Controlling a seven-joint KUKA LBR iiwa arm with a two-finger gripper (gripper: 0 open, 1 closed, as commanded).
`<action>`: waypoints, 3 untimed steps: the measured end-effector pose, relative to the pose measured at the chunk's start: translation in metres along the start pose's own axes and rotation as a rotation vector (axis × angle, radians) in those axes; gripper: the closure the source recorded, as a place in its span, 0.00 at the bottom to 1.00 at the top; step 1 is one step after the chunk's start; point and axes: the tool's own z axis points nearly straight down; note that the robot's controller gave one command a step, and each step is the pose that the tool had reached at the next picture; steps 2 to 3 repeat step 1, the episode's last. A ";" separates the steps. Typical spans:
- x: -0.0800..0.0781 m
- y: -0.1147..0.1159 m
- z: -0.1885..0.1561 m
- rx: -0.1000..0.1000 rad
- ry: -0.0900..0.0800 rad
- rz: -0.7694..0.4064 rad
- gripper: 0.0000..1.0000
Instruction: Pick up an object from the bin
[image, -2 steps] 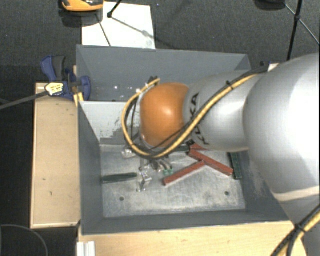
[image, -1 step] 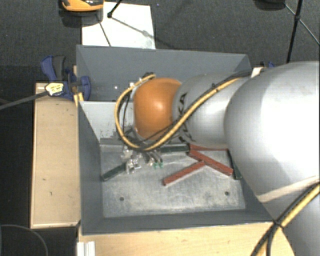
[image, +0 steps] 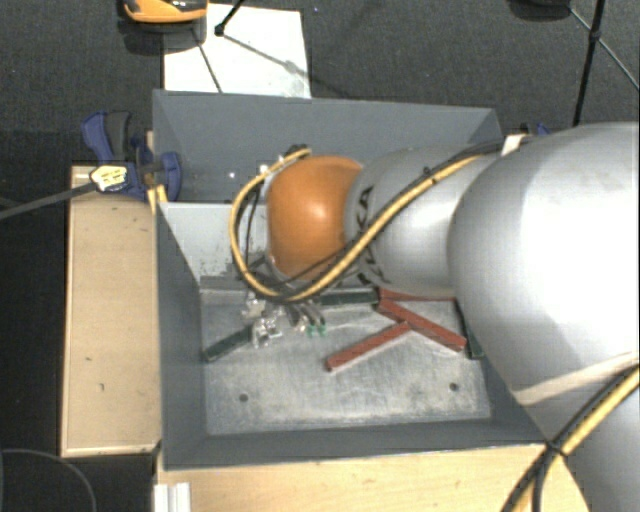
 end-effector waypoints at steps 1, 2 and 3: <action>-0.003 0.016 -0.132 0.001 0.001 0.097 1.00; -0.003 0.016 -0.132 0.001 0.001 0.097 1.00; -0.003 0.016 -0.132 0.001 0.001 0.097 1.00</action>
Offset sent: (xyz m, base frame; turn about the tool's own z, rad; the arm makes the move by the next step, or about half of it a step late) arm 0.0000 0.0000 0.0000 0.0000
